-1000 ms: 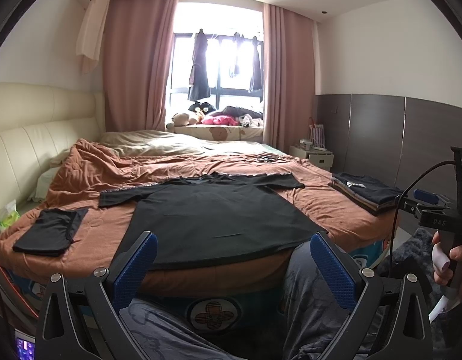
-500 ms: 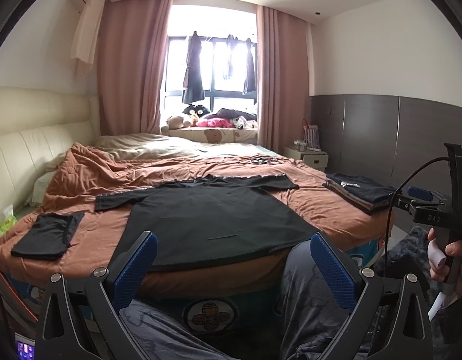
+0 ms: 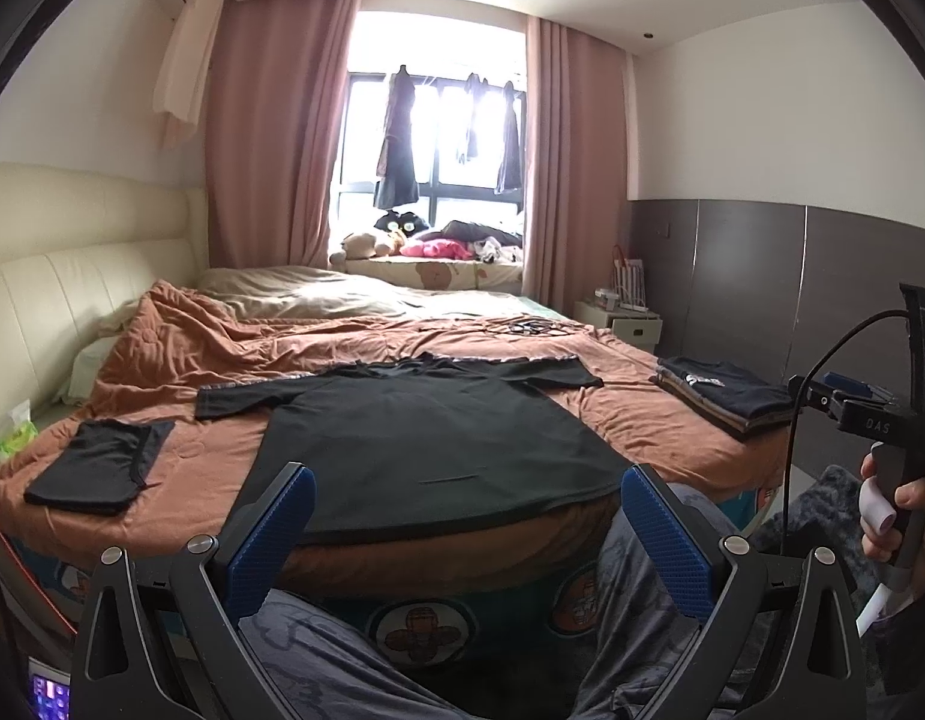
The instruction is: Fold small clothes
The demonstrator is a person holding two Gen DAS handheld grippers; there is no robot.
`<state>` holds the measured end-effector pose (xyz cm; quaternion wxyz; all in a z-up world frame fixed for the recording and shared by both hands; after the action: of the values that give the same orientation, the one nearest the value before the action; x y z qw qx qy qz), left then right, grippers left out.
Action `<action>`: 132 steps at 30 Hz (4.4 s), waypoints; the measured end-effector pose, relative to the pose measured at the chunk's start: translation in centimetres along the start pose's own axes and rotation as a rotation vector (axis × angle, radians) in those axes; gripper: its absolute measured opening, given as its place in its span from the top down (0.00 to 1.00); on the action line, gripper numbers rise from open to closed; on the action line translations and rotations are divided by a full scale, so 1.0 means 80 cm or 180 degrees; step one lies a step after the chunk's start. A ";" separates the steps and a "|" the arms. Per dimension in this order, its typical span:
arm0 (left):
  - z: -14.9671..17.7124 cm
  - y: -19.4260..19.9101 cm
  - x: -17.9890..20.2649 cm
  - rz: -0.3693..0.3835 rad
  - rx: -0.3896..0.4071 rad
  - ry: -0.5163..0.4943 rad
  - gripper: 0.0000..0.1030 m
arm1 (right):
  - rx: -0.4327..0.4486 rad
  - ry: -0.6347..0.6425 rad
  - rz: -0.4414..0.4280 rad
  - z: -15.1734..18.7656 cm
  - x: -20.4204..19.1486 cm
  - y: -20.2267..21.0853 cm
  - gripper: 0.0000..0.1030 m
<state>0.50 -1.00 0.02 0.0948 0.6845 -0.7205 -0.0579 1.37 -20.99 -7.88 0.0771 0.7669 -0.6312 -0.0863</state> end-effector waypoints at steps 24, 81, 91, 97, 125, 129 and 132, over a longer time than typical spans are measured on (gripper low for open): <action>-0.038 -0.089 -0.073 -0.0255 -0.0091 0.0013 0.00 | 0.0070 -0.0019 -0.0184 -0.010 0.002 -0.109 0.00; -0.036 -0.532 -0.531 -0.1403 -0.1217 0.0499 0.15 | -0.0967 0.0638 -0.1055 -0.120 -0.207 -0.729 0.00; -0.003 -0.591 -0.604 -0.1372 -0.1441 0.0745 0.35 | -0.1290 0.0713 -0.1382 -0.093 -0.273 -0.817 0.05; 0.021 -0.624 -0.640 -0.1443 -0.1573 0.0972 0.40 | -0.1574 0.0683 -0.1501 -0.064 -0.311 -0.873 0.39; 0.089 -0.723 -0.710 -0.1399 -0.1933 0.1333 0.92 | -0.2330 -0.0185 -0.1979 0.020 -0.443 -1.021 0.74; 0.054 -0.710 -0.704 -0.1351 -0.1738 0.1336 0.93 | -0.2460 -0.0258 -0.1990 0.036 -0.456 -1.031 0.74; 0.026 -0.704 -0.693 -0.1296 -0.1653 0.1278 0.93 | -0.2466 -0.0266 -0.1977 0.042 -0.465 -1.038 0.74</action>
<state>57.45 51.04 -17.21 0.3908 0.7644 -0.4983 -0.1208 72.87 31.35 -28.71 0.3017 0.8296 -0.2972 -0.3640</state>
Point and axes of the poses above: each gripper's, at about its wrist camera, not at the fingertips, and y roughly against the way its jaws point, x to its right, z to its underside, the point moved 3 cm from there along -y, roughly the way its jaws point, and after that the axes turned 5 degrees about x, right-handed, at the moved point
